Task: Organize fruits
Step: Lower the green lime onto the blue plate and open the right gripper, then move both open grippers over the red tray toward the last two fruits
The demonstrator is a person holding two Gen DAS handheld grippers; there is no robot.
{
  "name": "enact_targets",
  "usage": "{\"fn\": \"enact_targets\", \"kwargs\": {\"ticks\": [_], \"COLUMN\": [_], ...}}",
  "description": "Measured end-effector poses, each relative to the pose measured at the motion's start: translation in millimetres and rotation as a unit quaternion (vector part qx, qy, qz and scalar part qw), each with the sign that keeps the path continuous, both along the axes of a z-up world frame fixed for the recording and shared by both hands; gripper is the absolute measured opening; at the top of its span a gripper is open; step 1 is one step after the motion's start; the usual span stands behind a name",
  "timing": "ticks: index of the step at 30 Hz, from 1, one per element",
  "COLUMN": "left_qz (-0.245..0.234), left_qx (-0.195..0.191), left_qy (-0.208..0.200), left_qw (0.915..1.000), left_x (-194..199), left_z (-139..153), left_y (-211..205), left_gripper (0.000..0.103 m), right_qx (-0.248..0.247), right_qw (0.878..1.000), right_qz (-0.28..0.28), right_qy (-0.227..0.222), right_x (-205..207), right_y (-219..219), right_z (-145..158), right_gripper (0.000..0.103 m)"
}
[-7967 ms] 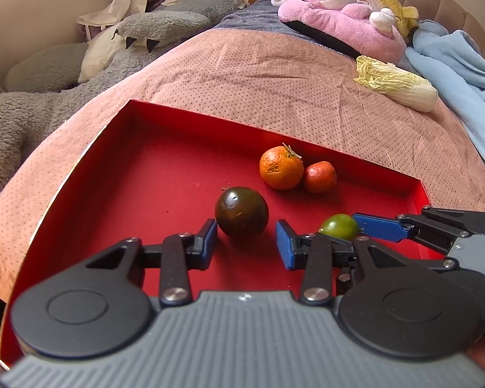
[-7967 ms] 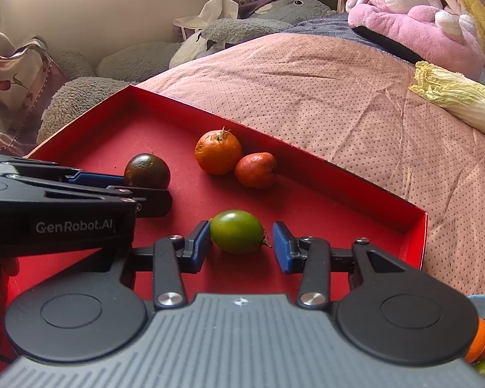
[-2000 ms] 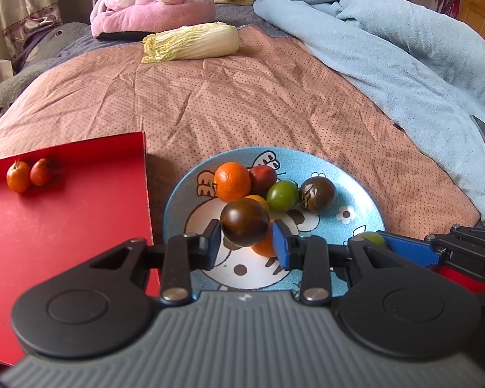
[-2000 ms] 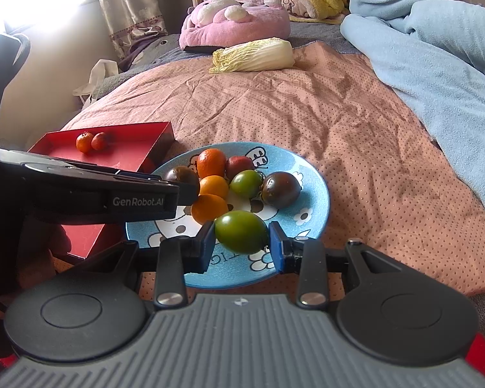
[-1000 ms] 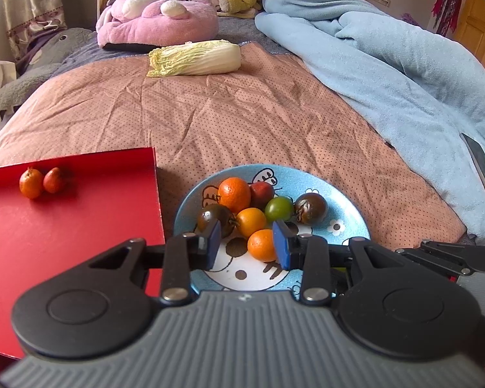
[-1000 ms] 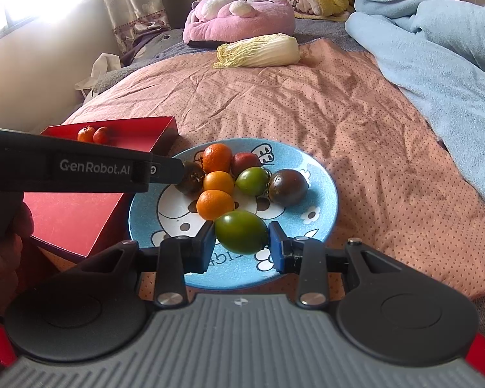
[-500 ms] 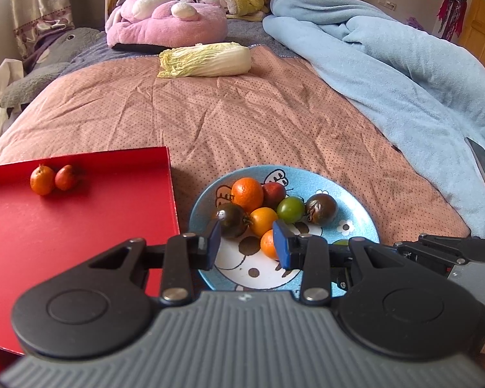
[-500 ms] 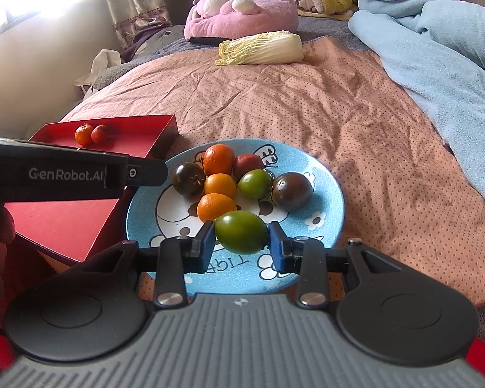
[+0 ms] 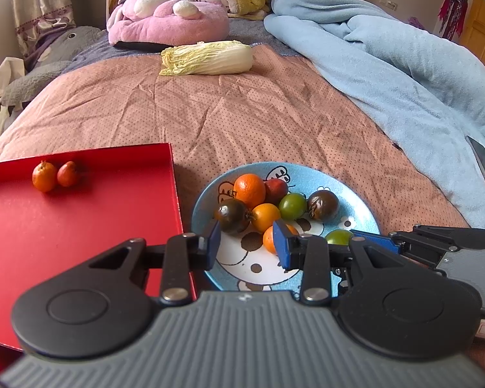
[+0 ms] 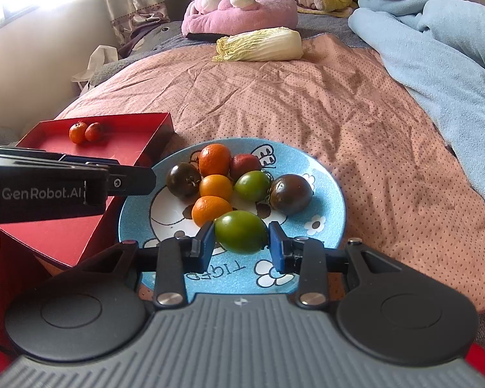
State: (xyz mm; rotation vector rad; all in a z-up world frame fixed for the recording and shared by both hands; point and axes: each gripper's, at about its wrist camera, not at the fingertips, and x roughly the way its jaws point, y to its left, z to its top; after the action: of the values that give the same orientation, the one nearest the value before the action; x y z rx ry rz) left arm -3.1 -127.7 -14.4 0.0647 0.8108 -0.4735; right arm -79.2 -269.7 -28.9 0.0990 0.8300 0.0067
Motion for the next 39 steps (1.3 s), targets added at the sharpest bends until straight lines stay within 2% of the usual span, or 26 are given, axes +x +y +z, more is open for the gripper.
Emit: {"fn": "enact_targets", "kwargs": {"ticks": [19, 22, 23, 25, 29, 33, 39], "left_qz": [0.000, -0.001, -0.001, -0.001, -0.001, -0.001, 0.001], "left_qx": [0.001, 0.002, 0.002, 0.002, 0.002, 0.002, 0.002], "left_qy": [0.002, 0.003, 0.002, 0.002, 0.003, 0.002, 0.004], "left_qw": [1.0000, 1.0000, 1.0000, 1.0000, 1.0000, 1.0000, 1.0000], "left_x": [-0.5, -1.2, -1.1, -1.1, -1.2, -1.6, -1.6], "left_z": [-2.5, -3.0, -2.9, -2.9, -2.7, -2.9, -3.6], "left_y": [0.9, -0.1, 0.0, -0.1, 0.0, -0.2, 1.6], "left_gripper": [0.038, 0.038, 0.038, 0.038, 0.038, 0.038, 0.038], "right_qx": [-0.002, 0.002, 0.006, 0.005, 0.006, 0.007, 0.010], "right_qw": [1.000, 1.000, 1.000, 0.999, 0.999, 0.999, 1.000], "right_qz": [-0.003, -0.009, -0.013, -0.021, -0.024, -0.020, -0.010], "right_qy": [-0.001, -0.010, -0.015, -0.024, -0.026, -0.025, -0.023], "right_x": [2.5, 1.9, 1.3, -0.3, -1.0, -5.8, -14.4], "right_y": [0.2, -2.1, -3.7, -5.4, -7.4, -5.3, 0.5], "right_z": [-1.3, 1.8, 3.5, 6.4, 7.9, 7.1, 7.0], "right_gripper": [0.042, 0.047, 0.058, 0.069, 0.070, 0.076, 0.077]}}
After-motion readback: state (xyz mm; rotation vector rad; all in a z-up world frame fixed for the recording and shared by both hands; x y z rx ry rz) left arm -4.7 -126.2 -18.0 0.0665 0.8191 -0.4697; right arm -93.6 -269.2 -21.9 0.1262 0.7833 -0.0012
